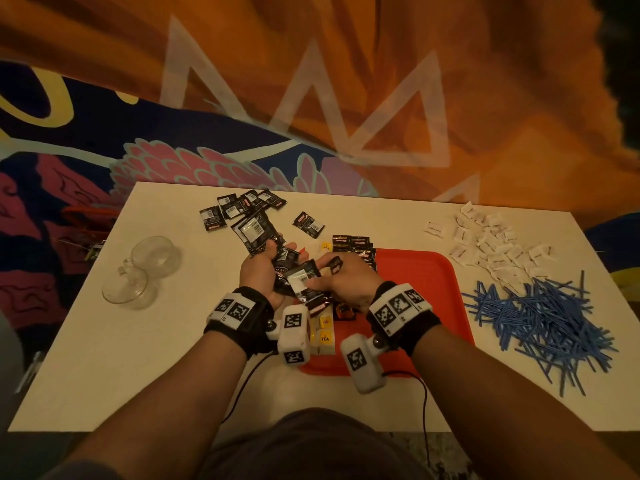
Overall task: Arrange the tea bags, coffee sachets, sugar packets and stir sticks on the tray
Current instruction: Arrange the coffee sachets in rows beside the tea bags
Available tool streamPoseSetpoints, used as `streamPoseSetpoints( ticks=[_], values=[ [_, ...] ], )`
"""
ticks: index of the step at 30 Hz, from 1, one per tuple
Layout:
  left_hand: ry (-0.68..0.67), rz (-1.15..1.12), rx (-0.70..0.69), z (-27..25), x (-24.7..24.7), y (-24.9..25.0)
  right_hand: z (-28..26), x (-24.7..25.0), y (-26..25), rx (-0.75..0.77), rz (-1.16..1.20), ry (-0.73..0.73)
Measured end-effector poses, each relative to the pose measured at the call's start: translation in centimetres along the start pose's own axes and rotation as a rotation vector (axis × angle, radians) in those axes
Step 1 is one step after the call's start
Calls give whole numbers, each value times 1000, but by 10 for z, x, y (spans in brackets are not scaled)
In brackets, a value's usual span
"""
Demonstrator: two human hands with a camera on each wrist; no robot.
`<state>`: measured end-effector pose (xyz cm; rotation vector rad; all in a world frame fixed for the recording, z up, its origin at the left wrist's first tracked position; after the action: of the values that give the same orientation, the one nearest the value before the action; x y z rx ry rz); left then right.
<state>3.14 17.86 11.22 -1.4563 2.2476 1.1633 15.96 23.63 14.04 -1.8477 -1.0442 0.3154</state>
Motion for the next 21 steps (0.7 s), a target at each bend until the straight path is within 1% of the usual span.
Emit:
streamPoseSetpoints(
  ticks=[2, 4, 7, 9, 11, 13, 14, 16, 18, 20, 21],
  values=[
    [25, 43, -10, 3, 3, 5, -2, 14, -3, 46, -28, 43],
    [15, 64, 7, 3, 3, 6, -4, 30, -13, 136, -3, 148],
    [-33, 102, 27, -2, -5, 3, -9, 47, -34, 318, -94, 369],
    [-98, 144, 50, -4, -11, -2, -12, 44, -48, 449, -148, 445],
    [-148, 179, 88, -11, -18, -7, -20, 38, -58, 619, -260, 485],
    [-176, 218, 99, -19, -24, -9, -24, 31, -59, 752, -423, 468],
    [-188, 242, 93, -22, -27, -9, -23, 28, -56, 774, -487, 442],
    [-194, 310, 68, -25, -29, -8, -20, 23, -48, 770, -658, 387],
    [-180, 350, 42, -27, -28, -7, -17, 20, -39, 717, -821, 329],
    [-195, 289, 44, -26, -27, -6, -17, 20, -34, 683, -869, 264],
    [-198, 254, 39, -25, -26, -5, -18, 20, -34, 688, -878, 253]
  ],
)
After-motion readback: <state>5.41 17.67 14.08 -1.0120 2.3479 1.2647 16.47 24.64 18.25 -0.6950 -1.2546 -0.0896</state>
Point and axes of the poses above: each hand's wrist, its own z-axis towards the middle knuckle, its own x-axis out of the back of the hand, y = z × x, the point moved 5 cm from there along z, towards the middle knuckle, and after that the axes turned 9 degrees about -y, right-handed, at the moved point
